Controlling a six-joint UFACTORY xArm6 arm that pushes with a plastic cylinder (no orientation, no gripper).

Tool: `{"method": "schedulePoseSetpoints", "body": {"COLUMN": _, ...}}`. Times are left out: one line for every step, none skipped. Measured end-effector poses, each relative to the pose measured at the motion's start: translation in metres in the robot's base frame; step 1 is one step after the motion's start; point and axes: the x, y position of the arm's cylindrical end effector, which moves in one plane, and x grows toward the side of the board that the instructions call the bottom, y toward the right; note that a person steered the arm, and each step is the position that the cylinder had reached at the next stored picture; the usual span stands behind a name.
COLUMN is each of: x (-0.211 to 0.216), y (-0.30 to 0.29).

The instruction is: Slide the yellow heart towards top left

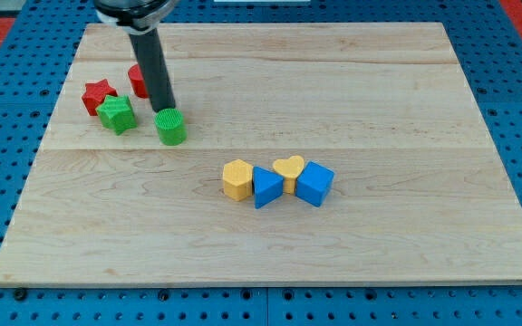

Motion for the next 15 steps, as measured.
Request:
{"method": "schedulePoseSetpoints", "body": {"x": -0.001, "y": 0.056}}
{"method": "schedulePoseSetpoints", "body": {"x": 0.005, "y": 0.083}}
{"method": "schedulePoseSetpoints", "body": {"x": 0.052, "y": 0.076}}
{"method": "schedulePoseSetpoints", "body": {"x": 0.087, "y": 0.077}}
{"method": "schedulePoseSetpoints", "body": {"x": 0.114, "y": 0.084}}
{"method": "schedulePoseSetpoints", "body": {"x": 0.118, "y": 0.135}}
{"method": "schedulePoseSetpoints", "body": {"x": 0.137, "y": 0.161}}
{"method": "schedulePoseSetpoints", "body": {"x": 0.151, "y": 0.197}}
{"method": "schedulePoseSetpoints", "body": {"x": 0.126, "y": 0.190}}
{"method": "schedulePoseSetpoints", "body": {"x": 0.083, "y": 0.172}}
{"method": "schedulePoseSetpoints", "body": {"x": 0.054, "y": 0.139}}
{"method": "schedulePoseSetpoints", "body": {"x": 0.073, "y": 0.176}}
{"method": "schedulePoseSetpoints", "body": {"x": 0.074, "y": 0.177}}
{"method": "schedulePoseSetpoints", "body": {"x": 0.075, "y": 0.173}}
{"method": "schedulePoseSetpoints", "body": {"x": 0.068, "y": 0.153}}
